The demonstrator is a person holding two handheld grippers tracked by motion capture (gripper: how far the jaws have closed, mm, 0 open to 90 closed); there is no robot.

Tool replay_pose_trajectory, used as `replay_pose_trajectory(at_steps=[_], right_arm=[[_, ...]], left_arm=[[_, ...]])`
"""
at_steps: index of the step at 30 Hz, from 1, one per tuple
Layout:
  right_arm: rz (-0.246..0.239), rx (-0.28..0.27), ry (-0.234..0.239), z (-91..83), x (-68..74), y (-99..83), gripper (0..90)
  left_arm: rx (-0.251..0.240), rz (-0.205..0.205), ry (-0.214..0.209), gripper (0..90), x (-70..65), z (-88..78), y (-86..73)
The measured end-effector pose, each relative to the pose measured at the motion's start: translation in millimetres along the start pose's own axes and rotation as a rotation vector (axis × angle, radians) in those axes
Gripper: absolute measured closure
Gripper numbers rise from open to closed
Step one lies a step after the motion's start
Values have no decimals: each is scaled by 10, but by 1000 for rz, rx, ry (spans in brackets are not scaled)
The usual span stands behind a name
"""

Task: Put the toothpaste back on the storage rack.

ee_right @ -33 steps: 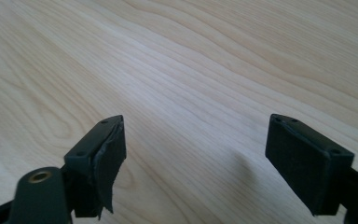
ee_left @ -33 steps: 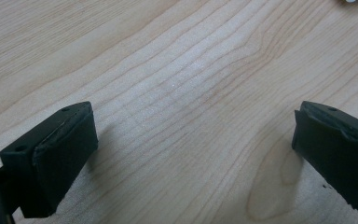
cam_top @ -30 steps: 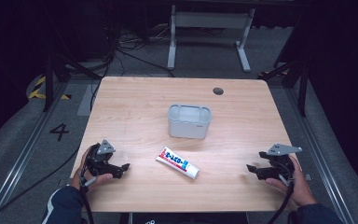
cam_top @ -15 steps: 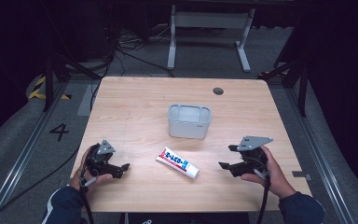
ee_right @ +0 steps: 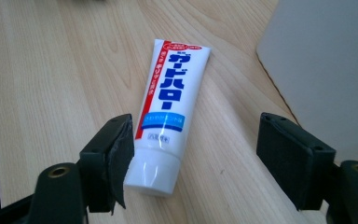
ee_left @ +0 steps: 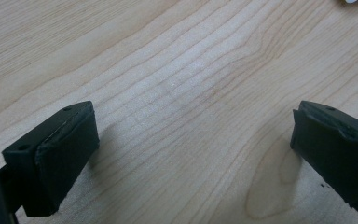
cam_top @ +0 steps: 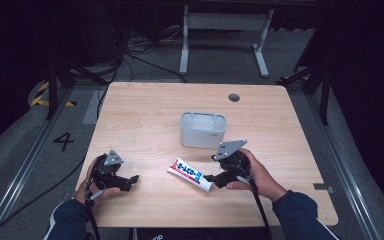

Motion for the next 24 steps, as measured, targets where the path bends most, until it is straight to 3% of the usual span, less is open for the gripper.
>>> replay_pose_trajectory(at_steps=[13, 24], right_arm=[[-6, 69, 42, 332, -35, 230, 297], [-16, 162, 96, 669, -44, 342, 296]], left_arm=[[1, -2, -1, 13, -1, -1, -1], [0, 4, 2, 13, 2, -1, 0]])
Point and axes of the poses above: each handheld gripper's, and its own axes: z roughly forward along the jaws, y roughly out of its top, x roughly to its left, the point moved 1 cm from there along z, roughly forward along the jaws, and after that the axes turned 13 degrees about y, right-handed, at the moved point
